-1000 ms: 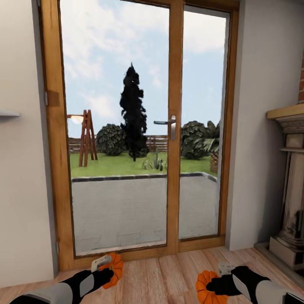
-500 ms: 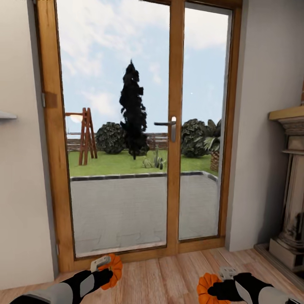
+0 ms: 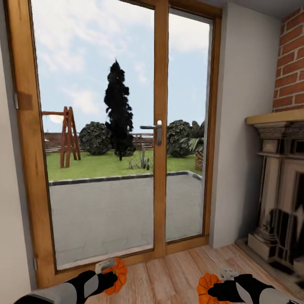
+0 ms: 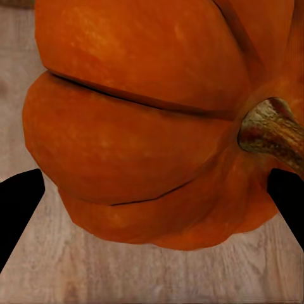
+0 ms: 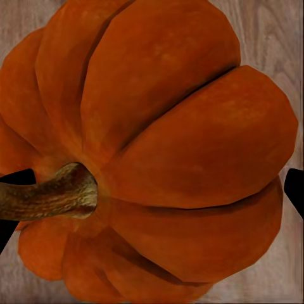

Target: Place each of the two pumpkins and all three candles from the living room inside a cabinet in the living room (use any cabinet), then make sure every cabinet is closed, and position the cauldron so it is next to a table in the living room.

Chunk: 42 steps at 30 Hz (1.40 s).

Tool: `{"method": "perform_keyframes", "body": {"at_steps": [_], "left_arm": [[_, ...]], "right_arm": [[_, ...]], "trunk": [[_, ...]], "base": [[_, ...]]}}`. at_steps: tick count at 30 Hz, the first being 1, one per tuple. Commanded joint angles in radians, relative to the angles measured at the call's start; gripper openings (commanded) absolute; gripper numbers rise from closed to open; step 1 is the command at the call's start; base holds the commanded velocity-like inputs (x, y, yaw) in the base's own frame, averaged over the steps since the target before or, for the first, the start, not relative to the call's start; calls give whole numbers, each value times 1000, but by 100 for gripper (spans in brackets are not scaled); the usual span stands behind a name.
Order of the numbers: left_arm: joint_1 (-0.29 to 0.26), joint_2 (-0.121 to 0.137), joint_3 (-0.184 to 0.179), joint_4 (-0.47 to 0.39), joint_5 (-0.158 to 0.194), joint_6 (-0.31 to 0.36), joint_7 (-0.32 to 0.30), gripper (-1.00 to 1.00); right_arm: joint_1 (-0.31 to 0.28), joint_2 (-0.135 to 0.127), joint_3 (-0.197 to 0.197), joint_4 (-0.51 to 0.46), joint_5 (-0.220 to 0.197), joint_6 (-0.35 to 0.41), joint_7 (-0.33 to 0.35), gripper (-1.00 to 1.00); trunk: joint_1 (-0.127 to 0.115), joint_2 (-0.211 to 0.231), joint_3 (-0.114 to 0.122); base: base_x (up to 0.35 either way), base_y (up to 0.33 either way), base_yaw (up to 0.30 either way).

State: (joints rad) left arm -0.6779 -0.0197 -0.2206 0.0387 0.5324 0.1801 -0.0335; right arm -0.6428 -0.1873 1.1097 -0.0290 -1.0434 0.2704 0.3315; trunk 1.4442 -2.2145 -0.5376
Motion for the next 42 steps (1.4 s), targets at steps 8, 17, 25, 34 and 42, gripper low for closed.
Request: {"method": "perform_keyframes", "body": {"at_steps": [8,17,25,34,42], "left_arm": [[-2,-2,-8,3,6,1,-3,-100],[-2,0,-8,3,6,1,-3,-100],[-2,0,-8,2,6,1,-3,-100],[-2,0,-8,3,5,1,-3,-100],[-2,0,-8,3,5,1,-3,-100]], "right_arm": [[4,0,7,-2,-10,5,-1,-100],[5,0,7,-2,-9,8,0,-100],[5,0,7,-2,-9,12,0,-100],[5,0,7,-2,-9,13,1,-100],[5,0,7,-2,-9,13,1,-100]], "trunk": [[-31,56,24],[-65,119,52],[-96,175,77],[-131,238,105],[-161,294,130]], "base": [[0,0,-296],[0,0,-296],[0,0,-297],[0,0,-297],[0,0,-297]]}}
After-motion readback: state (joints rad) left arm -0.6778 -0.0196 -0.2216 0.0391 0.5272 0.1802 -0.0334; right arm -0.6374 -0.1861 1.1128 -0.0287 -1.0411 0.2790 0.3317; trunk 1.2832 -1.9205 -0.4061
